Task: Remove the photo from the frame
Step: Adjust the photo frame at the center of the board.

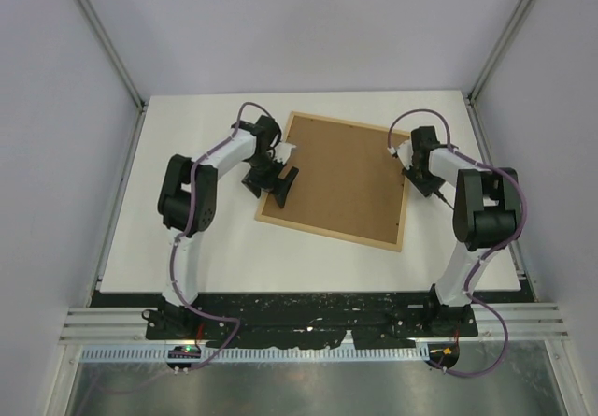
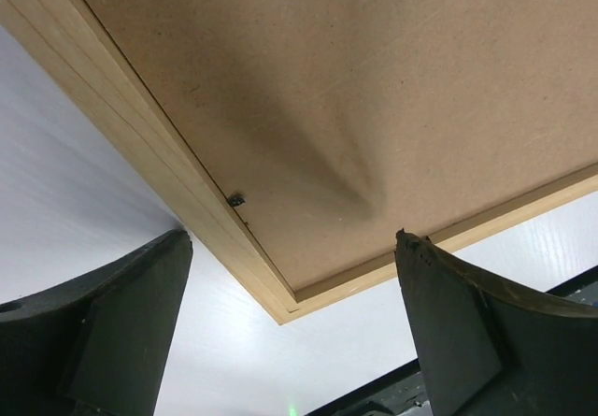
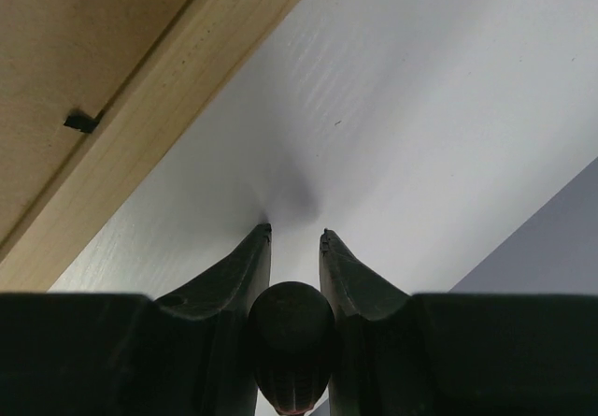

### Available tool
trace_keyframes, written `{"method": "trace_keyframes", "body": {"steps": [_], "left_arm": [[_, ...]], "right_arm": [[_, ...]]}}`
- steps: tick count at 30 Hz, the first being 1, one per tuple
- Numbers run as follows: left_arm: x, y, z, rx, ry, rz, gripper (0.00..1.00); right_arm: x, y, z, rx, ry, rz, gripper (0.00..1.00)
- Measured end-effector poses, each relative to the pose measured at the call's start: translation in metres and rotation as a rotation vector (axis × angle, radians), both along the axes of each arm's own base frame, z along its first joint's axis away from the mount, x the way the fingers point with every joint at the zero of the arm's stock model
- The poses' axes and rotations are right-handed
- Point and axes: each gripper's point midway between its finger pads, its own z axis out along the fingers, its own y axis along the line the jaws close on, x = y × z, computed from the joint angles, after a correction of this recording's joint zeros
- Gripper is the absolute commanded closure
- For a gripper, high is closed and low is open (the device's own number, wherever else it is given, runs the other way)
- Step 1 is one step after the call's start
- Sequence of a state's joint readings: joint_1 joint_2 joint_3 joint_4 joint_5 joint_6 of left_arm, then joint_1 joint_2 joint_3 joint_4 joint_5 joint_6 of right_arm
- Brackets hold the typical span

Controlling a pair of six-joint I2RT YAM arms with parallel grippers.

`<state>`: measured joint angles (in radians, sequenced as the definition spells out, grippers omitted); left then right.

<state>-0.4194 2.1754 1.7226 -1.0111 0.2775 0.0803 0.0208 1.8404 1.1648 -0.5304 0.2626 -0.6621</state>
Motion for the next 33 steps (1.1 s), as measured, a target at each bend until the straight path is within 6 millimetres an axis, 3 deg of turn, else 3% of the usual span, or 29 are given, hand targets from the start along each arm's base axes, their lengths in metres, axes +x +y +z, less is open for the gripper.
{"method": "trace_keyframes", "body": {"steps": [6, 12, 17, 25, 33], "left_arm": [[-0.015, -0.007, 0.002, -0.068, 0.032, 0.020, 0.07], [-0.051, -0.010, 0.007, -0.154, 0.091, 0.044, 0.07], [-0.079, -0.008, 0.009, -0.180, 0.117, 0.052, 0.07], [-0.085, -0.018, 0.024, -0.239, 0.102, 0.050, 0.07], [-0.105, -0.054, 0.041, -0.337, 0.098, -0.045, 0.06]], "right_arm": [[0.010, 0.000, -0.003, -0.008, -0.015, -0.002, 0.92], [0.044, 0.006, -0.001, -0.015, -0.057, 0.008, 0.92], [0.075, 0.025, 0.001, -0.011, -0.085, 0.039, 0.92], [0.100, 0.036, 0.012, -0.013, -0.119, 0.049, 0.92], [0.130, 0.060, 0.023, 0.034, -0.168, 0.080, 0.92]]}}
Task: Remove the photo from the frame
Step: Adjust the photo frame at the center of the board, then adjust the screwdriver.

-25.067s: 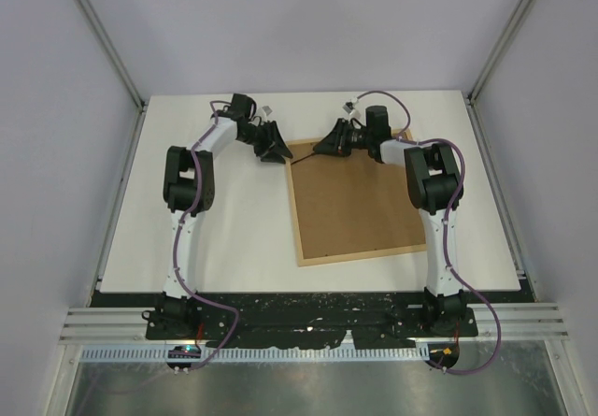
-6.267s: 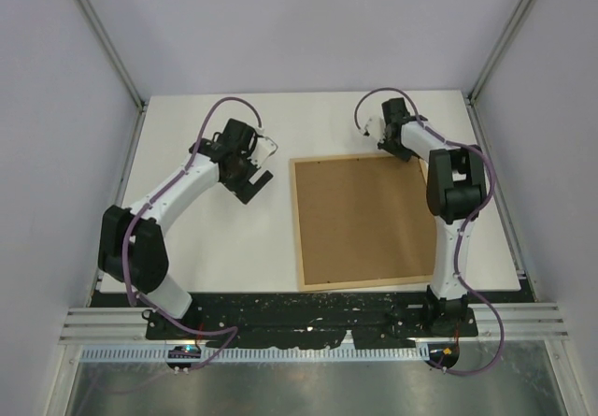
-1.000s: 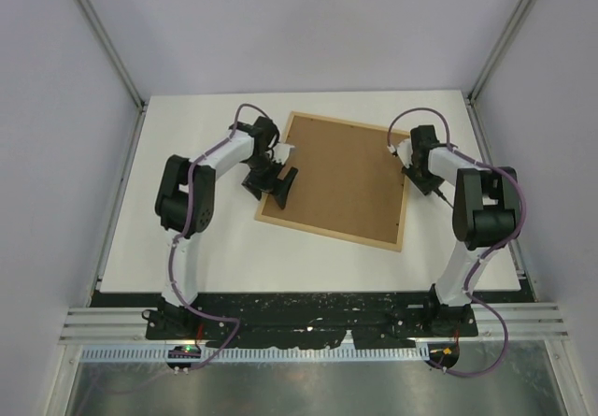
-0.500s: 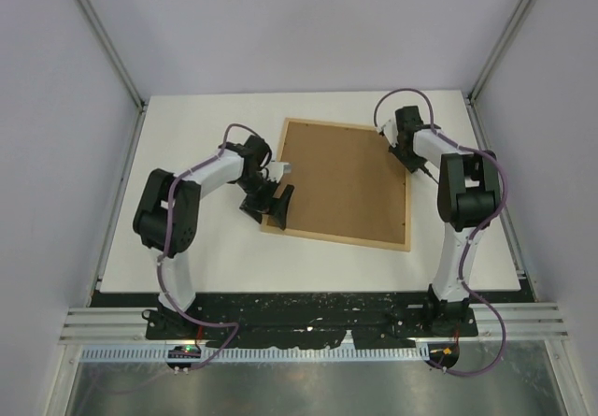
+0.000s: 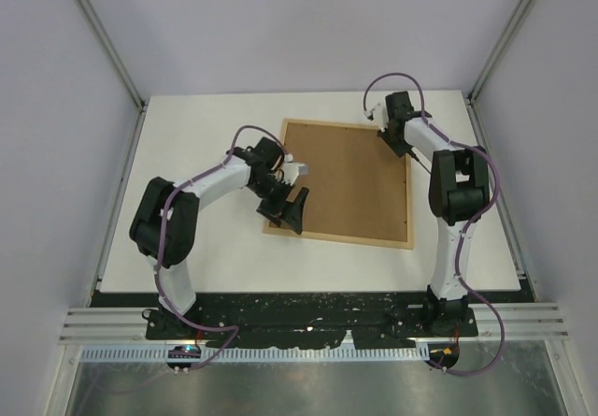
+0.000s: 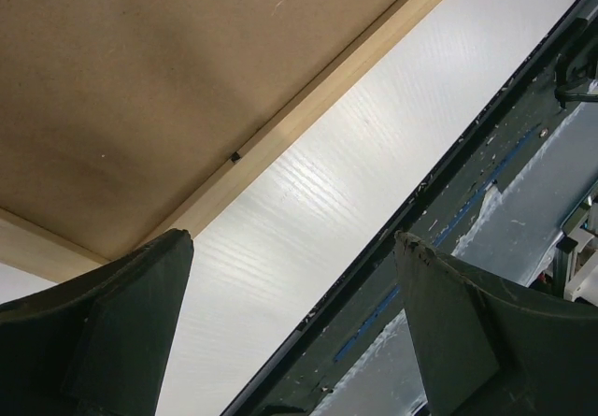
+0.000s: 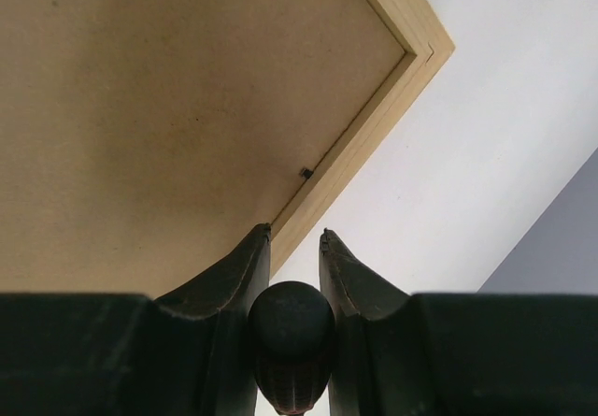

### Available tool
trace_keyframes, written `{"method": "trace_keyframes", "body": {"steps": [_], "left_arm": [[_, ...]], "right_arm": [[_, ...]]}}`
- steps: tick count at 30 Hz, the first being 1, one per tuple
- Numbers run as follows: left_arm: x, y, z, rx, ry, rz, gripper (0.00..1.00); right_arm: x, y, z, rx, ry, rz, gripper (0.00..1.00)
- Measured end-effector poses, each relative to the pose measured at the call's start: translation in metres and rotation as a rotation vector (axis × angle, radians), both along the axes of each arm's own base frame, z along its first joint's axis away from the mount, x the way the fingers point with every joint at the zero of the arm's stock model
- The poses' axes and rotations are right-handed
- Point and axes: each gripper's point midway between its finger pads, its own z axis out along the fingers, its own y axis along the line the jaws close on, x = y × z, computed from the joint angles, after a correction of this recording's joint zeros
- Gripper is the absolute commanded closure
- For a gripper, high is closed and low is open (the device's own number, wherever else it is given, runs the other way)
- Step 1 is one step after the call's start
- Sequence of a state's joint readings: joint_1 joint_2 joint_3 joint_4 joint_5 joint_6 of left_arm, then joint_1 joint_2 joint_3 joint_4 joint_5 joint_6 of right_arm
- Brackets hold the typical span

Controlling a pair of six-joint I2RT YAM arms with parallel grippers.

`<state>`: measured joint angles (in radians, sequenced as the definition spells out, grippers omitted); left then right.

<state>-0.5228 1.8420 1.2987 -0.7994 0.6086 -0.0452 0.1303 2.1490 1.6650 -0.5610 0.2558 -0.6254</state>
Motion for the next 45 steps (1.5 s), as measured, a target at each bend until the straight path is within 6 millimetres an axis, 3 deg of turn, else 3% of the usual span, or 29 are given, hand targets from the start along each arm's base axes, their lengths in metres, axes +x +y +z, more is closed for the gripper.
{"method": "trace_keyframes", "body": {"steps": [5, 7, 9, 11, 13, 18, 19, 21, 25, 31, 33, 40, 45], "left_arm": [[0.006, 0.003, 0.009, -0.018, -0.018, 0.017, 0.05], [0.015, 0.007, 0.023, -0.044, -0.045, 0.035, 0.03], [0.031, 0.011, 0.046, -0.085, -0.103, 0.056, 0.02], [0.051, 0.011, 0.078, -0.141, -0.194, 0.060, 0.02], [0.070, 0.009, 0.114, -0.206, -0.286, 0.053, 0.01], [0.083, -0.021, 0.191, -0.405, -0.403, -0.039, 0.00], [0.083, -0.029, 0.204, -0.448, -0.413, -0.065, 0.00], [0.083, -0.044, 0.219, -0.505, -0.419, -0.107, 0.00], [0.069, -0.076, 0.233, -0.593, -0.374, -0.184, 0.00], [0.050, -0.100, 0.244, -0.659, -0.332, -0.227, 0.00], [0.051, -0.103, 0.243, -0.661, -0.328, -0.224, 0.00], [0.064, -0.112, 0.220, -0.606, -0.318, -0.187, 0.00], [0.069, -0.127, 0.210, -0.606, -0.277, -0.179, 0.02]], "right_arm": [[0.005, 0.010, 0.009, 0.038, -0.023, 0.013, 0.92], [0.001, 0.018, 0.018, 0.090, -0.025, 0.017, 0.92], [-0.007, 0.034, 0.041, 0.195, -0.041, 0.029, 0.92], [-0.016, 0.055, 0.079, 0.338, -0.090, 0.046, 0.92], [-0.027, 0.082, 0.135, 0.511, -0.169, 0.089, 0.92], [-0.067, 0.149, 0.275, 0.973, -0.352, 0.259, 0.92], [-0.076, 0.160, 0.297, 1.069, -0.376, 0.296, 0.92], [-0.095, 0.175, 0.323, 1.245, -0.381, 0.339, 0.92], [-0.102, 0.189, 0.320, 1.524, -0.267, 0.303, 0.92], [-0.088, 0.196, 0.255, 1.800, -0.006, 0.056, 0.92], [-0.089, 0.195, 0.245, 1.853, 0.044, -0.011, 0.92], [-0.100, 0.196, 0.273, 1.968, 0.040, 0.039, 0.92], [-0.108, 0.196, 0.278, 1.999, 0.039, 0.052, 0.92]]}}
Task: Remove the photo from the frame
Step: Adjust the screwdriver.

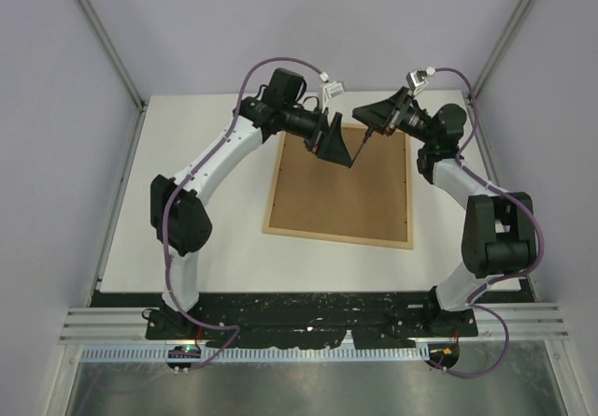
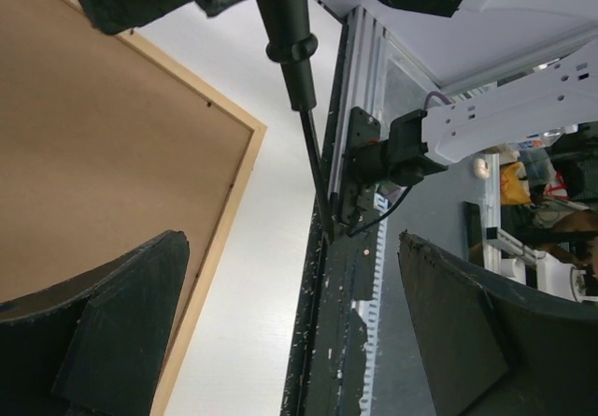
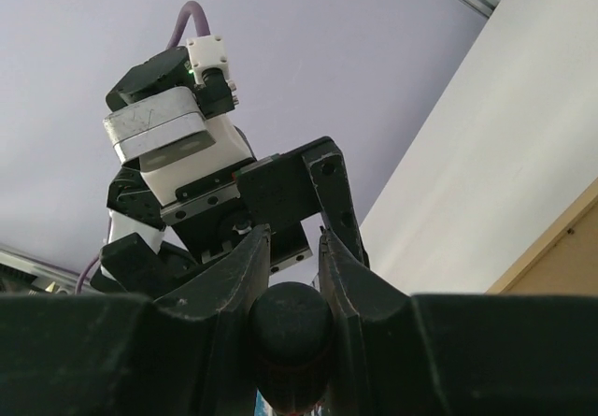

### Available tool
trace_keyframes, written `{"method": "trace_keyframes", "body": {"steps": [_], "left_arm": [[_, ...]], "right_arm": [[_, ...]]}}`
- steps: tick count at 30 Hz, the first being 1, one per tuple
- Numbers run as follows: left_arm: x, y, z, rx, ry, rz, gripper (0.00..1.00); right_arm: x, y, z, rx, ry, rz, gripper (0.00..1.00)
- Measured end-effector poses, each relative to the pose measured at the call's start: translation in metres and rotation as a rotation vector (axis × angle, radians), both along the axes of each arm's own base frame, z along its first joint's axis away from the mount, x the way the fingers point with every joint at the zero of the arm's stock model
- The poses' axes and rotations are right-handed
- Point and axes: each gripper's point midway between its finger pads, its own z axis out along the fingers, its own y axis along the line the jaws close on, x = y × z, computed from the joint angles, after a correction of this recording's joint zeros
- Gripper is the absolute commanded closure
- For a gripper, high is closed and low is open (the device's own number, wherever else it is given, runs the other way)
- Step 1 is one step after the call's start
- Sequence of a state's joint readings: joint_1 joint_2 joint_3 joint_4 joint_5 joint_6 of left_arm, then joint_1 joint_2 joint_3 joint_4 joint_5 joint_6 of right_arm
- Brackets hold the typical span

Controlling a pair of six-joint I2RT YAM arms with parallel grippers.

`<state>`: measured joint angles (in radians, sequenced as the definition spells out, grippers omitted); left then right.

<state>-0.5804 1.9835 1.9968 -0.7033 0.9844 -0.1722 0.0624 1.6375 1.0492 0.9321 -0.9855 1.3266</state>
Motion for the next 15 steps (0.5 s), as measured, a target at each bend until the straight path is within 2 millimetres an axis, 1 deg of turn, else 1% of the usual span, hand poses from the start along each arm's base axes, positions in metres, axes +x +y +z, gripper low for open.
{"method": "trace_keyframes", "body": {"steps": [4, 7, 9, 10, 11, 14, 15], "left_arm": [[-0.009, -0.013, 0.005, -0.039, 0.045, -0.036, 0.08], [-0.017, -0.023, 0.011, -0.069, 0.066, -0.067, 0.22], [-0.022, -0.029, 0.014, -0.087, 0.078, -0.088, 0.42], [-0.023, -0.031, 0.015, -0.093, 0.090, -0.093, 0.54], [-0.026, -0.034, 0.015, -0.097, 0.101, -0.103, 0.64], [-0.025, -0.040, 0.009, -0.096, 0.121, -0.107, 0.97], [-0.025, -0.042, 0.006, -0.094, 0.131, -0.108, 1.00]], "right_arm": [[-0.001, -0.001, 0.001, 0.013, -0.008, -0.006, 0.92], [-0.002, -0.001, 0.001, 0.022, -0.011, -0.010, 0.92], [-0.003, -0.001, 0.000, 0.026, -0.006, -0.011, 0.92], [-0.003, -0.001, 0.000, 0.027, -0.006, -0.011, 0.92], [-0.004, -0.001, 0.000, 0.027, -0.006, -0.011, 0.92], [-0.007, -0.001, 0.003, 0.031, -0.004, -0.004, 0.92], [-0.009, -0.001, 0.005, 0.030, -0.010, -0.004, 0.92]]}}
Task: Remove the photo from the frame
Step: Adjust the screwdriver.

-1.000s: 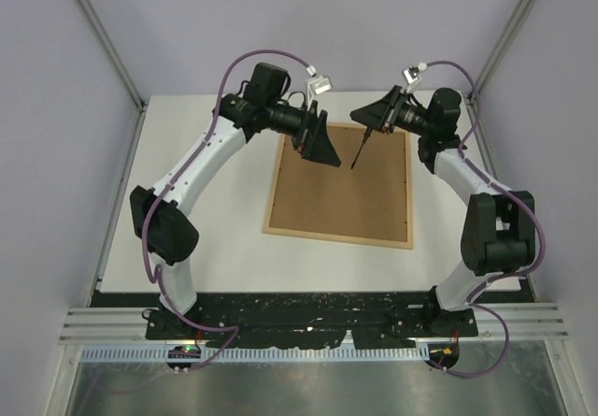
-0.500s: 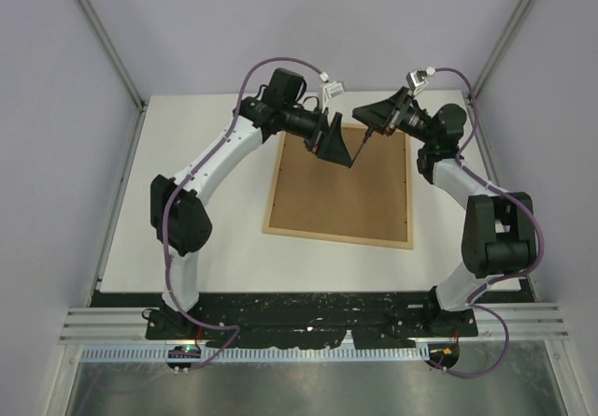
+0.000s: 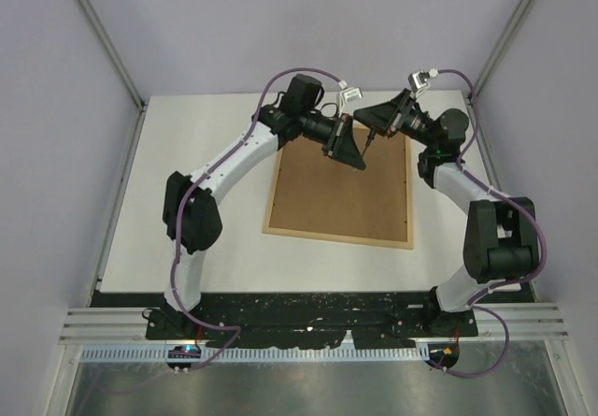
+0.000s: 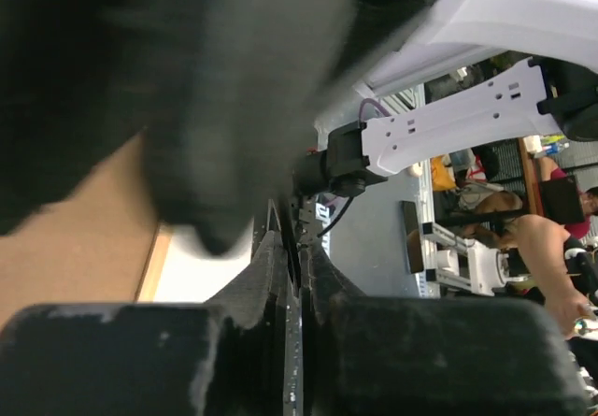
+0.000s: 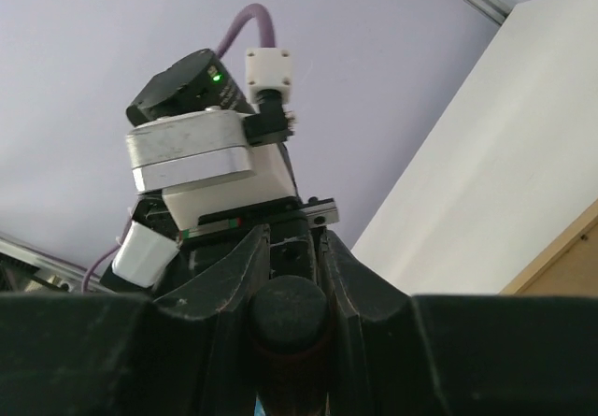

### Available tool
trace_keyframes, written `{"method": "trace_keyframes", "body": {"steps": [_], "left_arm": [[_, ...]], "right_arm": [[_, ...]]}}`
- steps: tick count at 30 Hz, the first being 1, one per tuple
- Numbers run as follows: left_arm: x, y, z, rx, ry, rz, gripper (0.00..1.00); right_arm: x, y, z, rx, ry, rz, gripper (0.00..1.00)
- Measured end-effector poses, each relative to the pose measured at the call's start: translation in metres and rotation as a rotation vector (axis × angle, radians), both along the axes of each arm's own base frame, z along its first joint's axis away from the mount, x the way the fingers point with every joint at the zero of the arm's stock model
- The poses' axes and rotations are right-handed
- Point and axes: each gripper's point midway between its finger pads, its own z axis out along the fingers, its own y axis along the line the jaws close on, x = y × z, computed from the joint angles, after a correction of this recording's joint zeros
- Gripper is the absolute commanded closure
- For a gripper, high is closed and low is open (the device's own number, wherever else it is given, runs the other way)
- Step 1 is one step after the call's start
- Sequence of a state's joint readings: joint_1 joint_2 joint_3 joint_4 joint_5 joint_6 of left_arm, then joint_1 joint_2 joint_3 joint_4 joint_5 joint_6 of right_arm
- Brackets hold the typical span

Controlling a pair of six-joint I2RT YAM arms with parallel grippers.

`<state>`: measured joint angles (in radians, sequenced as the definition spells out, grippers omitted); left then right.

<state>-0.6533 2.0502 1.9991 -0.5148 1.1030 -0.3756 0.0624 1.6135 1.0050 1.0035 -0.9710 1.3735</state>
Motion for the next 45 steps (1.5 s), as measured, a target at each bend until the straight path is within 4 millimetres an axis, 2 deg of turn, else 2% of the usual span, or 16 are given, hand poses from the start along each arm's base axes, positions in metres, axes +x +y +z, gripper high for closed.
{"method": "trace_keyframes", "body": {"steps": [2, 3, 5, 7, 11, 14, 18, 25, 29, 33, 37, 45], "left_arm": [[0.000, 0.000, -0.005, 0.013, 0.029, 0.002, 1.00], [0.000, 0.001, -0.006, 0.017, 0.035, 0.001, 1.00], [-0.001, 0.004, -0.009, 0.030, 0.030, -0.002, 1.00], [0.002, 0.009, -0.014, 0.047, 0.005, 0.002, 1.00], [0.002, 0.031, -0.029, 0.127, -0.052, 0.005, 1.00], [0.001, 0.049, -0.019, 0.165, -0.129, -0.015, 1.00], [-0.007, 0.064, 0.000, 0.182, -0.243, -0.060, 1.00], [-0.036, 0.064, -0.018, 0.256, -0.318, -0.175, 1.00], [-0.044, 0.068, -0.027, 0.304, -0.324, -0.203, 1.00], [-0.050, 0.075, -0.034, 0.340, -0.311, -0.229, 1.00], [-0.054, 0.078, -0.038, 0.352, -0.310, -0.248, 1.00], [-0.064, 0.073, -0.048, 0.308, -0.256, -0.278, 1.00]], "right_arm": [[-0.005, 0.000, 0.004, -0.019, -0.045, 0.001, 0.84], [-0.007, 0.001, 0.005, -0.031, -0.064, 0.004, 0.74], [-0.012, 0.003, 0.002, -0.078, -0.077, 0.033, 0.61], [-0.016, 0.004, -0.003, -0.140, -0.083, 0.069, 0.51], [-0.023, 0.002, -0.005, -0.319, -0.148, 0.136, 0.40], [-0.037, 0.000, 0.006, -0.418, -0.224, 0.208, 0.34], [-0.063, 0.003, 0.012, -0.489, -0.305, 0.291, 0.32], [-0.099, 0.023, -0.033, -0.556, -0.251, 0.468, 0.30], [-0.109, 0.024, -0.053, -0.590, -0.233, 0.521, 0.30], [-0.119, 0.027, -0.063, -0.628, -0.247, 0.564, 0.34], [-0.122, 0.029, -0.067, -0.663, -0.258, 0.575, 0.43], [-0.132, 0.031, -0.065, -0.624, -0.304, 0.580, 0.49]]}}
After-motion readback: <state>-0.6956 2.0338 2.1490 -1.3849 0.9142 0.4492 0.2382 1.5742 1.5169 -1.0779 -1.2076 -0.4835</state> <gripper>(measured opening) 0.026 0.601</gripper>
